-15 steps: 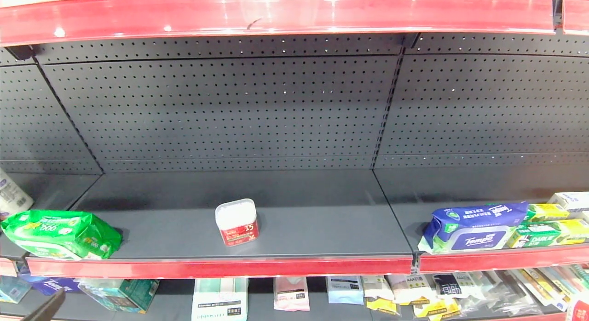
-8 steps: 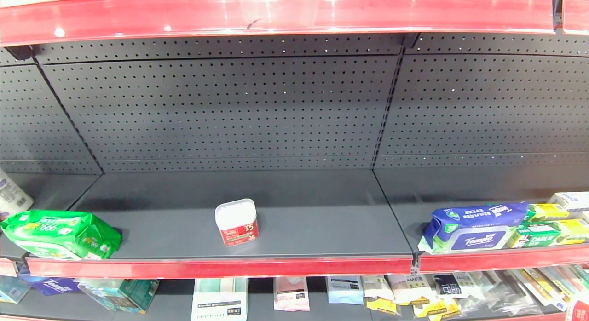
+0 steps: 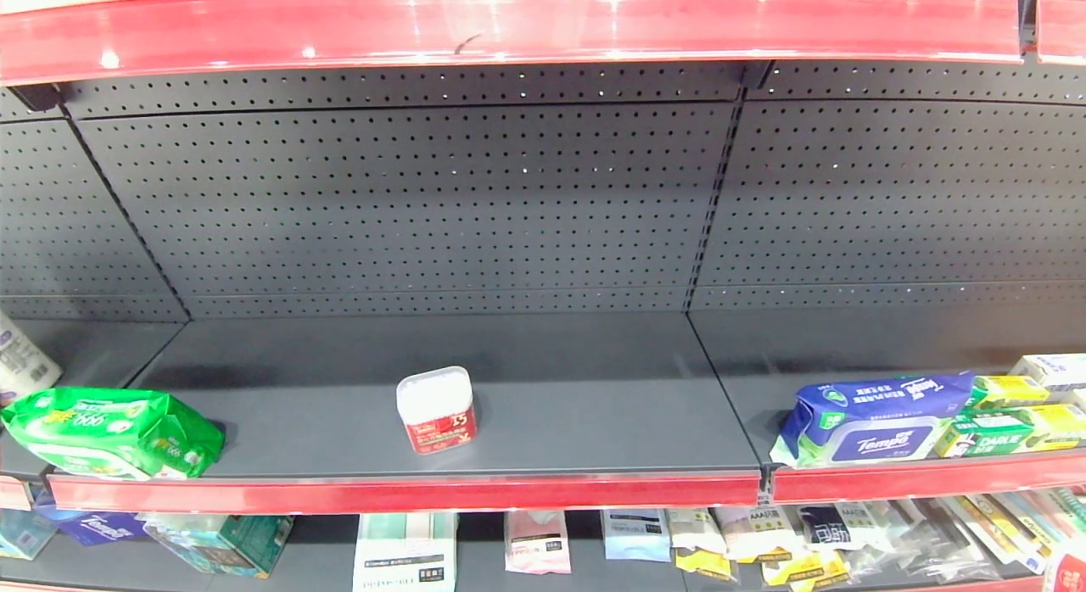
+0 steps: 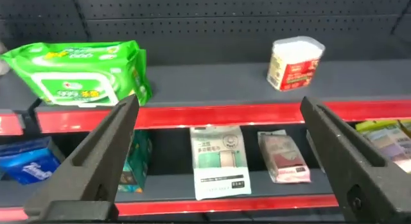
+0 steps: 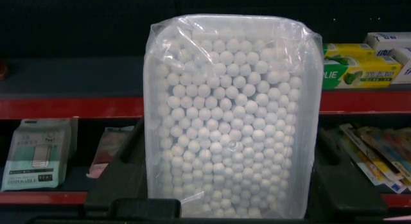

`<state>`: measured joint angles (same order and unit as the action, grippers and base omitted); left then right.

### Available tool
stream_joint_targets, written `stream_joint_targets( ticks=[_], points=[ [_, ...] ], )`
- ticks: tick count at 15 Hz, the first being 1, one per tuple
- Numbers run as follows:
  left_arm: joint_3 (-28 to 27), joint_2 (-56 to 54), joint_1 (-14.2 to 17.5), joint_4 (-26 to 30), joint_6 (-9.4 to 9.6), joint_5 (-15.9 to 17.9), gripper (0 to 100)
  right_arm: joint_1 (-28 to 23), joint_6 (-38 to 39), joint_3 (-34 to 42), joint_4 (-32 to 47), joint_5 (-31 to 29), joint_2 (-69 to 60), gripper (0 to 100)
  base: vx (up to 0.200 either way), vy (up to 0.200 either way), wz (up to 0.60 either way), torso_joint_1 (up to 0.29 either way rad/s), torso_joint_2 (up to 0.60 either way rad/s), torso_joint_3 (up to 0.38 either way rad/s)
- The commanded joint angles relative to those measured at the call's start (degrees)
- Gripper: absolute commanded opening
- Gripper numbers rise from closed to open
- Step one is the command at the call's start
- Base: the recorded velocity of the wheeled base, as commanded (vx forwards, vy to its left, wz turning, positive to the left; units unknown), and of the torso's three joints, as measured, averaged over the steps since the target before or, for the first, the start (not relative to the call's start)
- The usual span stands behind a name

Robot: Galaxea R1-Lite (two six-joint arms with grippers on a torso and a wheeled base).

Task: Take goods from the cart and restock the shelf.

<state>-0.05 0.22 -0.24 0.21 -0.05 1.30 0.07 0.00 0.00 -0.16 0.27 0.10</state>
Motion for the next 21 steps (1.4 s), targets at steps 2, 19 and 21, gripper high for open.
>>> stream_joint_targets(
  ticks=[2,19,21],
  points=[
    [0.05,-0.04,-0.02,-0.03,-0.04,-0.86,100,0.01,0.0,0.0,-0.02,0.0,-0.01,0,0.0,0.0,0.0,0.0,0.0,0.0],
    [0.05,-0.04,-0.02,-0.03,-0.04,-0.86,100,-0.16,-0.26,-0.09,-0.02,0.17,0.34,0,0.0,0.0,0.28,0.002,0.0,0.0],
    [0.05,-0.04,-0.02,-0.03,-0.04,-0.86,100,-0.07,-1.05,-0.35,-0.81,0.43,-0.1,0,0.0,0.0,0.0,0.0,0.0,0.0]
  ],
)
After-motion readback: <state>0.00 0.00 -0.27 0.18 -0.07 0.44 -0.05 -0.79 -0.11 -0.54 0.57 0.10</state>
